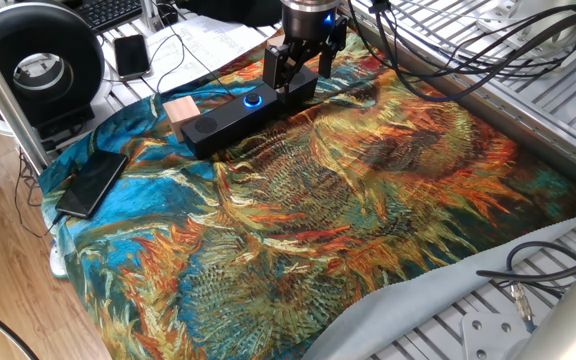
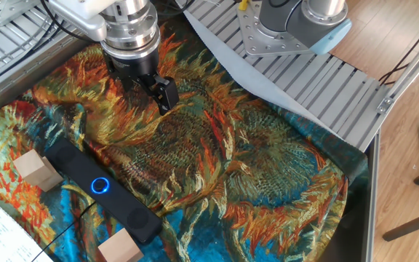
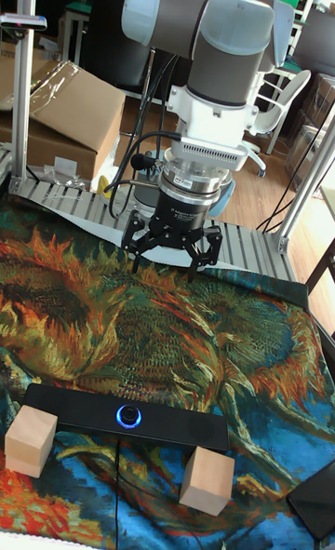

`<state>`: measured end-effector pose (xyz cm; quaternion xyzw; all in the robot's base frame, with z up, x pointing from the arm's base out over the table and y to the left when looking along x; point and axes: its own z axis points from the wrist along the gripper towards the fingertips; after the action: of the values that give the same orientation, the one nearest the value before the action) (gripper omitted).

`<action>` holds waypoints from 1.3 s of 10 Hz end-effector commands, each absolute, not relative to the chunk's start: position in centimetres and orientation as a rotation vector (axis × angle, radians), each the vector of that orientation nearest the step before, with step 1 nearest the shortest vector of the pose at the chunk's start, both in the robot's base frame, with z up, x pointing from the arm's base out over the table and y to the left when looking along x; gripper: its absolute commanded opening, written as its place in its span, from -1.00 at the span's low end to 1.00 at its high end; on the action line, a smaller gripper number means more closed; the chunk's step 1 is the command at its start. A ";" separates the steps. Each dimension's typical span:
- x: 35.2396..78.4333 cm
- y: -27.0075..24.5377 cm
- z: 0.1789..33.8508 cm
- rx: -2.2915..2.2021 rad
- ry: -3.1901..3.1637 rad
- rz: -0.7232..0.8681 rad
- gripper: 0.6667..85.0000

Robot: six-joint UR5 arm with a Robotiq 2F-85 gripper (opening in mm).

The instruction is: Turn the knob to increase the volume of the speaker

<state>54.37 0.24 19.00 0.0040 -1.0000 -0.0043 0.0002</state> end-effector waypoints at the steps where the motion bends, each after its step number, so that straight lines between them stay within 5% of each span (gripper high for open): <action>1: 59.4 2.9 19.6 -0.358 -3.299 -0.205 -0.97; 6: 59.6 2.6 19.6 -0.367 -3.302 -0.140 -0.97; 9: 58.8 5.5 22.5 -0.126 -3.322 -0.290 -0.96; 13: 58.1 1.5 21.5 0.272 -3.275 0.016 -0.96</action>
<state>58.29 2.92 21.53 0.0120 -0.9962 -0.0286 -0.0815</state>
